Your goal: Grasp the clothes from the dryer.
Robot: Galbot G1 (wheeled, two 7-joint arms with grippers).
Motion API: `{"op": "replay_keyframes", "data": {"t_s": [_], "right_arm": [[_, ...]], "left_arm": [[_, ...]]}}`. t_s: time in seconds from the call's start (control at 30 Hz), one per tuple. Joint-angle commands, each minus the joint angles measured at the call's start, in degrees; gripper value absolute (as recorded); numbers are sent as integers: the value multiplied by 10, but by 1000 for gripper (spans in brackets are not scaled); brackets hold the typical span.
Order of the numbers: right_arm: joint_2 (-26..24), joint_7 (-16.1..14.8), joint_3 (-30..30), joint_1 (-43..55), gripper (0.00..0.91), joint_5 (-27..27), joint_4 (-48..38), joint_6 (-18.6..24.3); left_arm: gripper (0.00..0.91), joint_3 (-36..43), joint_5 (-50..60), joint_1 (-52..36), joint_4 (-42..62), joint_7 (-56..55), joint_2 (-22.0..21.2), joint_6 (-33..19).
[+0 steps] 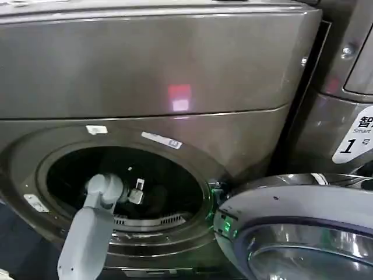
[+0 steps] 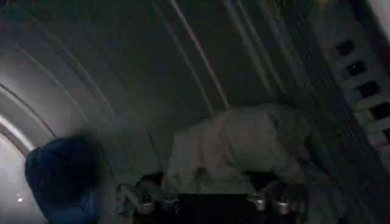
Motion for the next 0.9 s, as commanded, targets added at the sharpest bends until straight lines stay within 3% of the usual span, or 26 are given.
{"op": "replay_keyframes", "data": {"t_s": [0.03,0.23,0.37,0.5,0.57,0.67,0.7,0.77,0.83,0.9], "right_arm": [[-1,0,1,-1,907,1,-2,0],[-1,0,-2,1,907,1,-4,1],[-2,0,-3,1,907,1,-6,1],[-4,-1,-4,1,907,4,-8,8],[-4,0,-6,1,907,4,-6,11],[-1,-6,-10,1,907,7,2,17],[-1,-4,-13,3,907,6,1,28],[4,-10,-15,5,907,-1,13,24],[5,9,-19,8,907,3,21,10],[2,1,-27,10,907,3,3,77]], "left_arm": [[0,2,-5,0,25,2,-3,16],[0,5,-58,1,11,1,-2,35],[0,5,-114,-6,-2,-14,-7,75],[0,9,-214,-19,12,-203,-24,108],[0,10,-258,-28,12,-343,-46,194],[0,8,-324,-35,-3,-479,-75,262],[0,12,-356,-36,-8,-576,-87,300],[0,13,-413,-31,-28,-664,-106,332],[0,15,-475,-19,-56,-729,-120,347],[0,16,-504,-5,-85,-768,-135,358]]}}
